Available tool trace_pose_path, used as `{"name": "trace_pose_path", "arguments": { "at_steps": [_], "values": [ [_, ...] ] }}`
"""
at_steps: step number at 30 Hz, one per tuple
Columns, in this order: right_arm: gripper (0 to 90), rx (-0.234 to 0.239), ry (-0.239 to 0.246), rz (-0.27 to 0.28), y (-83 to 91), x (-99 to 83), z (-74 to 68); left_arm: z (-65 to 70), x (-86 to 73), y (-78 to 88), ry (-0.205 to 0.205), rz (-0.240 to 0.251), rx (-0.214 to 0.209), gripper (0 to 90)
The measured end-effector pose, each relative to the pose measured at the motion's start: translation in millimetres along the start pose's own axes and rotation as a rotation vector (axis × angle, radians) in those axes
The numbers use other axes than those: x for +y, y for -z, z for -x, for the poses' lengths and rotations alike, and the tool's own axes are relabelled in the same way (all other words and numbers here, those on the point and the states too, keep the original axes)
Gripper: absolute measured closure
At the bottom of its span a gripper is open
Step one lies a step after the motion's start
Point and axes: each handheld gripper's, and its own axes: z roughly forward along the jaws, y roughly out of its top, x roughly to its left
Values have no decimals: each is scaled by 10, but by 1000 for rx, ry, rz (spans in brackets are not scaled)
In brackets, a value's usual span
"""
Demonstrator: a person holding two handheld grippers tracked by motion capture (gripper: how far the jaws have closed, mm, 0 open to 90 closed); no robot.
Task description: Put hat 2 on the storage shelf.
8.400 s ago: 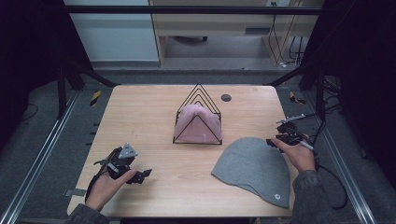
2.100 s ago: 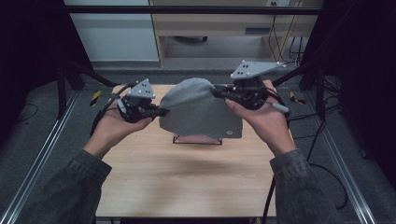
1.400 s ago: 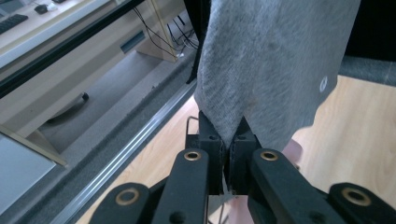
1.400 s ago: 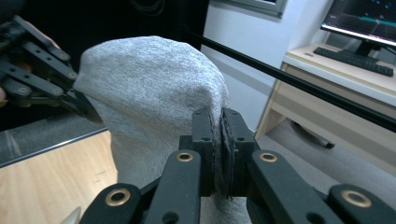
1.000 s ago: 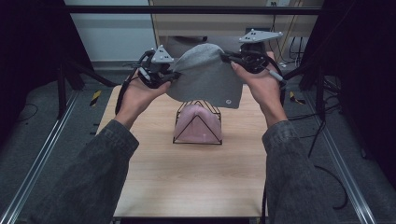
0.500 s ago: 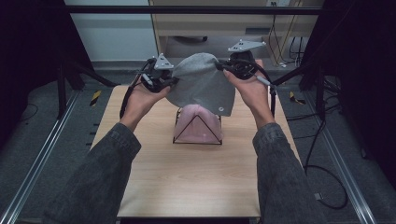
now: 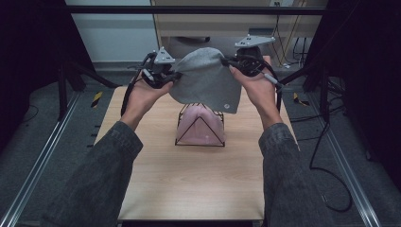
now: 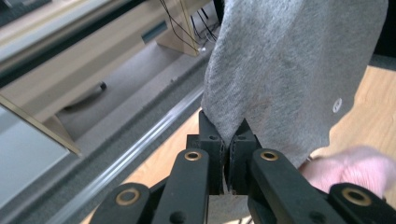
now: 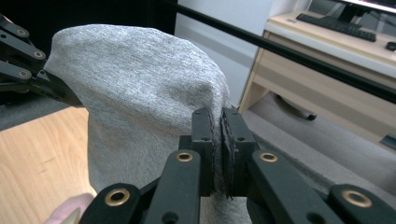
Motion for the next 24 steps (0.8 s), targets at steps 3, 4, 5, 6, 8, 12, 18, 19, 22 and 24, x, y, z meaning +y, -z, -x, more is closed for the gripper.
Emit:
{"name": "trace_pose_path", "arguments": {
  "at_steps": [3, 4, 5, 6, 8, 12, 18, 19, 22, 24],
  "values": [
    [853, -11, -1, 8, 20, 50, 32, -23, 74, 3, -8, 10, 6, 874],
    [853, -13, 2, 7, 24, 65, 45, -29, 91, -1, -12, 14, 13, 874],
    [853, -14, 3, 8, 26, 77, 60, -35, 101, -9, -6, 23, 14, 874],
    [853, -15, 1, 9, 23, 85, 71, -46, 111, -15, -9, 17, 12, 874],
    [853, -20, 4, 2, 2, 81, 92, -59, 107, -42, -12, 20, 23, 874],
    [853, -25, 12, -21, -83, 33, 95, -86, 52, -121, -4, 9, 23, 873],
    [854, -26, 11, -33, -174, -43, 91, -121, -40, -223, 17, 20, 22, 873],
    [853, -25, 9, -35, -181, -56, 92, -125, -51, -230, 15, 12, 20, 873],
    [853, -22, 7, -35, -191, -86, 88, -105, -102, -271, 23, 9, 14, 873],
    [853, -19, 7, -39, -195, -111, 76, -93, -131, -277, 15, -4, 10, 873]
  ]
}}
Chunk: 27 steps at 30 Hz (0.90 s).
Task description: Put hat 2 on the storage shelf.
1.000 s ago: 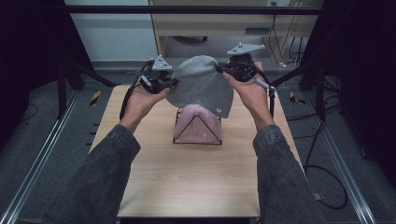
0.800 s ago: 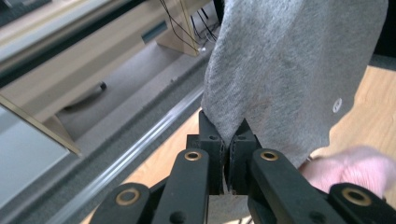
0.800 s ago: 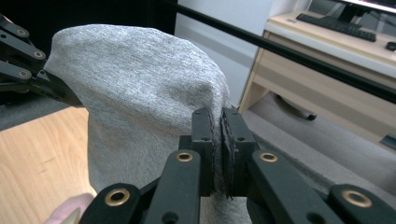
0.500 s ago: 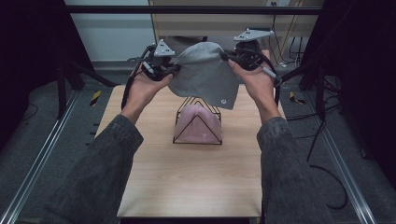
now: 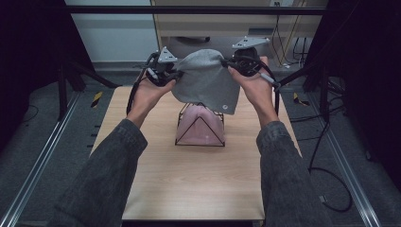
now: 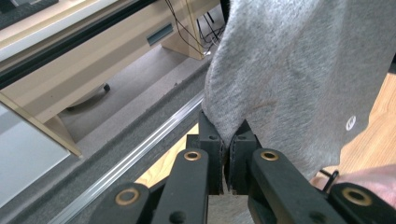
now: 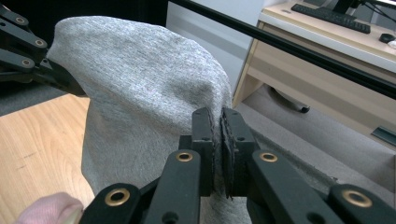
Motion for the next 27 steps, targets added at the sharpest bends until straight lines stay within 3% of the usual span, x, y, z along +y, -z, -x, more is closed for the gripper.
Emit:
{"name": "trace_pose_path", "arguments": {
  "at_steps": [18, 27],
  "values": [
    [853, 35, -5, -22, 47, -169, -76, 152, -175, 30, 15, -12, -46, 872],
    [853, 68, -1, -42, 14, -293, -147, 188, -348, -9, 29, -39, -59, 871]
  ]
}}
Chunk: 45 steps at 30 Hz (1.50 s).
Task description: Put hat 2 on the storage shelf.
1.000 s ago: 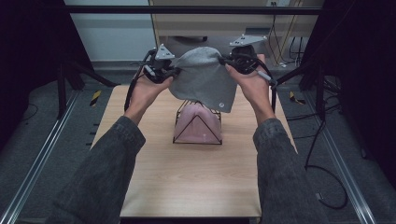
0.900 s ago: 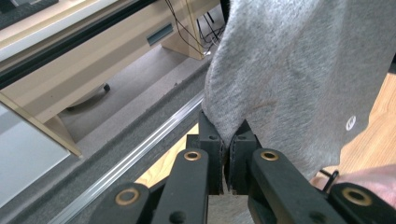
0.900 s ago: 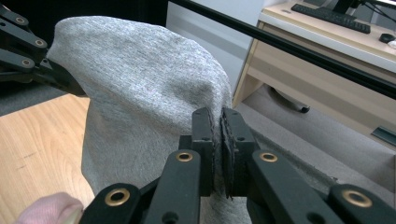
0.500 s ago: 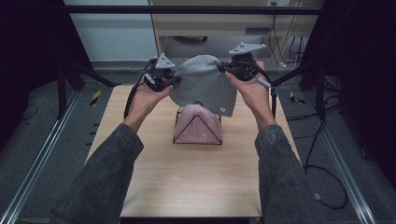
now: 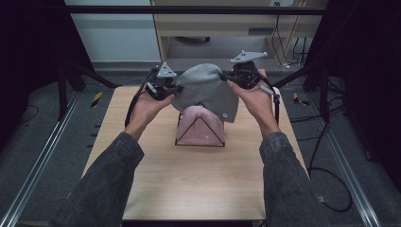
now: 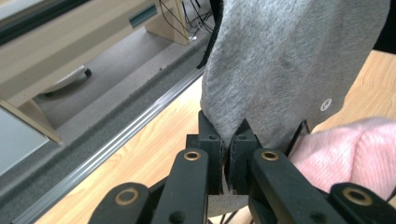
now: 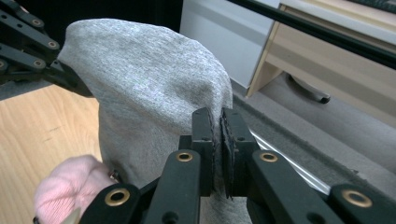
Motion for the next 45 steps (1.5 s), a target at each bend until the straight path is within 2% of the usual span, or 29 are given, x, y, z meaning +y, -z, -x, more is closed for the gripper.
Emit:
{"name": "trace_pose_path", "arguments": {
  "at_steps": [3, 12, 17, 27, 36, 45],
  "values": [
    [853, 12, 1, -15, -32, -62, -20, 10, -60, -27, 15, 0, -3, 871],
    [853, 33, 1, -46, -109, -195, -67, 40, -190, -76, 24, -19, -18, 870],
    [853, 39, 1, -64, -140, -259, -93, 68, -266, -94, 27, -30, -35, 869],
    [853, 50, 1, -91, -197, -339, -142, 121, -391, -135, 42, -38, -43, 868],
    [852, 58, -11, -131, -300, -457, -199, 152, -554, -218, 57, -66, -50, 868],
    [851, 64, -31, -133, -356, -550, -240, 160, -629, -238, 64, -85, -51, 868]
  ]
}}
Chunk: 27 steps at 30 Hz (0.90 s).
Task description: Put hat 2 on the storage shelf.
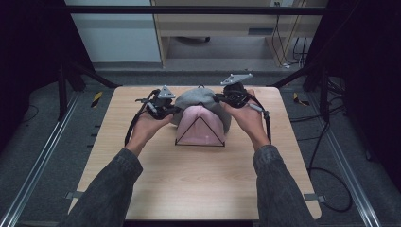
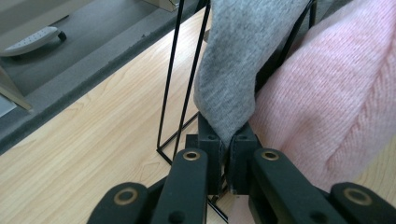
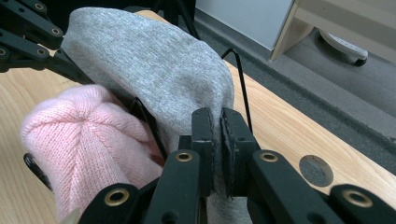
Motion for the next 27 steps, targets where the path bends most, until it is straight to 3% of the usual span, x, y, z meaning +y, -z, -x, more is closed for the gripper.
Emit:
{"name": "trace_pose_path", "arguments": {
  "at_steps": [10, 18, 22, 27],
  "values": [
    [827, 12, -6, -6, -48, -37, -46, 1, -110, -39, 18, -18, 5, 855],
    [756, 17, -9, 0, -42, -70, -87, -33, -182, -37, 43, -30, 21, 777],
    [734, 27, -28, 23, 29, -67, -82, -20, -180, -5, 28, -41, 22, 757],
    [726, 28, -33, 39, 110, -98, -66, 2, -163, 102, 14, -22, 36, 708]
  ]
}}
